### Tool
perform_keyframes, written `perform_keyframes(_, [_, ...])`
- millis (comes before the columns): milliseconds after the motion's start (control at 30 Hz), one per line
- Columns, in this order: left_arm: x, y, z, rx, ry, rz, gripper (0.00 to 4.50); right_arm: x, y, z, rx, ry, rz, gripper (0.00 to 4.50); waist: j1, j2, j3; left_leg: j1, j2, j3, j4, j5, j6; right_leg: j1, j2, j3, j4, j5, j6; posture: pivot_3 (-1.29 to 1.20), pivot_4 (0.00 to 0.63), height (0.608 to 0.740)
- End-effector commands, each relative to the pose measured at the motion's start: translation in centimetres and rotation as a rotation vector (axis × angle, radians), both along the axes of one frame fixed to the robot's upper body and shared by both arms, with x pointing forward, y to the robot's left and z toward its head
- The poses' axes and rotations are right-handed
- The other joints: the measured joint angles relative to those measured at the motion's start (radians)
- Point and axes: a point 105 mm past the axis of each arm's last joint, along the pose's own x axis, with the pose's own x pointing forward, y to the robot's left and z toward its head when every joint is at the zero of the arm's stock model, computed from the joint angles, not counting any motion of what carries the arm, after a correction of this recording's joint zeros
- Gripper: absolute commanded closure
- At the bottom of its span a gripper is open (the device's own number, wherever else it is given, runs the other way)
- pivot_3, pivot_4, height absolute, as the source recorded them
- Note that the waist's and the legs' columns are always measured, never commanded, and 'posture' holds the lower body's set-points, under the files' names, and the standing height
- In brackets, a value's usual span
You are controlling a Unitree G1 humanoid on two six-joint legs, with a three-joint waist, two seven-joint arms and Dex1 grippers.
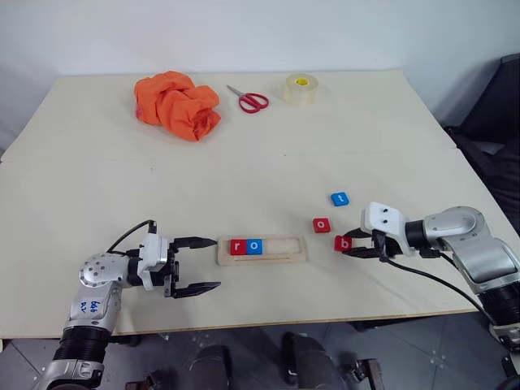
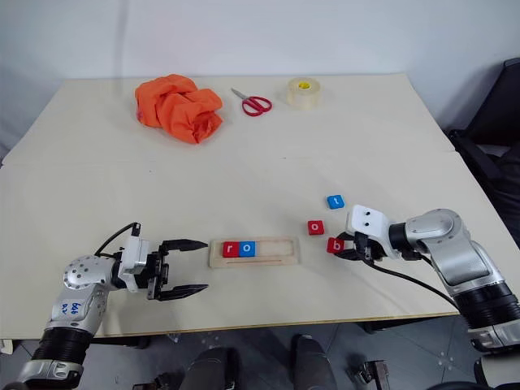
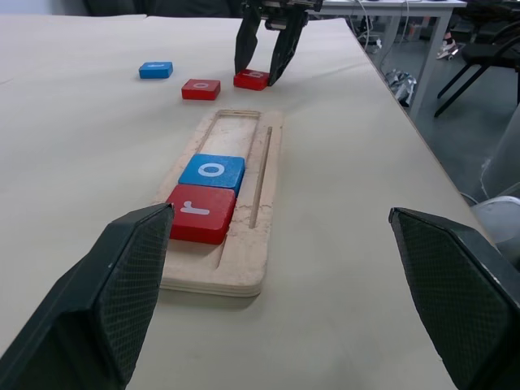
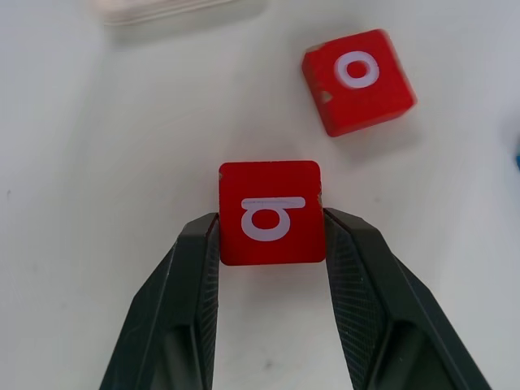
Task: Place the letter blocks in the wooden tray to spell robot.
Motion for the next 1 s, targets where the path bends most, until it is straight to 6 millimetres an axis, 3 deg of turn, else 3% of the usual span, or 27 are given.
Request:
perform_keyframes(33, [0.0, 0.1, 1.0, -0.007, -0.047, -0.003, 0.00, -0.3, 1.3, 3.8, 0.088, -0.080, 0.002, 3.04, 0.000, 0.000, 0.000, 0.000, 0.000, 0.000, 0.000, 0.000, 0.000, 0.000, 0.000, 0.000, 0.000, 0.000, 0.000, 0.00, 0.150, 0.740])
perform_keyframes(167, [0.1, 0.3, 1.0, 0.000, -0.043, -0.013, 0.00, -2.1, 3.5, 5.8, 0.105, -0.027, 0.020, 3.04, 0.001, 0.000, 0.000, 0.000, 0.000, 0.000, 0.000, 0.000, 0.000, 0.000, 0.000, 0.000, 0.000, 0.000, 0.000, 0.00, 0.150, 0.740])
perform_keyframes(333, [0.4, 0.6, 1.3, 0.010, -0.047, -0.020, 0.00, -2.8, 7.8, 4.8, 0.081, 0.051, 0.082, 3.04, -0.003, 0.000, 0.000, 0.000, 0.000, 0.000, 0.000, 0.000, 0.000, 0.000, 0.000, 0.000, 0.000, 0.000, -0.001, 0.00, 0.150, 0.740])
perform_keyframes(567, [0.3, 1.7, 1.8, 0.016, -0.053, -0.021, 0.00, -1.7, 11.8, 4.0, 0.001, 0.056, 0.129, 3.04, -0.001, 0.000, 0.000, -0.001, 0.000, 0.000, 0.000, 0.000, 0.000, -0.002, 0.000, 0.000, 0.001, -0.001, -0.001, 0.00, 0.150, 0.740])
perform_keyframes(800, [-0.3, 2.9, 2.0, 0.013, -0.053, 0.002, 0.00, -1.1, 13.7, 3.4, -0.052, 0.055, 0.145, 3.04, -0.001, 0.000, 0.000, -0.002, 0.000, 0.000, 0.000, 0.000, 0.000, -0.002, 0.000, 0.000, 0.001, -0.001, -0.001, 0.00, 0.150, 0.740])
perform_keyframes(1000, [-0.4, 3.1, 2.0, 0.012, -0.060, 0.015, 0.00, -1.2, 14.1, 2.5, -0.095, 0.062, 0.175, 3.04, -0.001, 0.000, 0.000, -0.002, 0.000, 0.000, 0.000, 0.000, 0.000, -0.002, -0.001, 0.000, 0.001, -0.001, -0.001, 0.00, 0.150, 0.740])
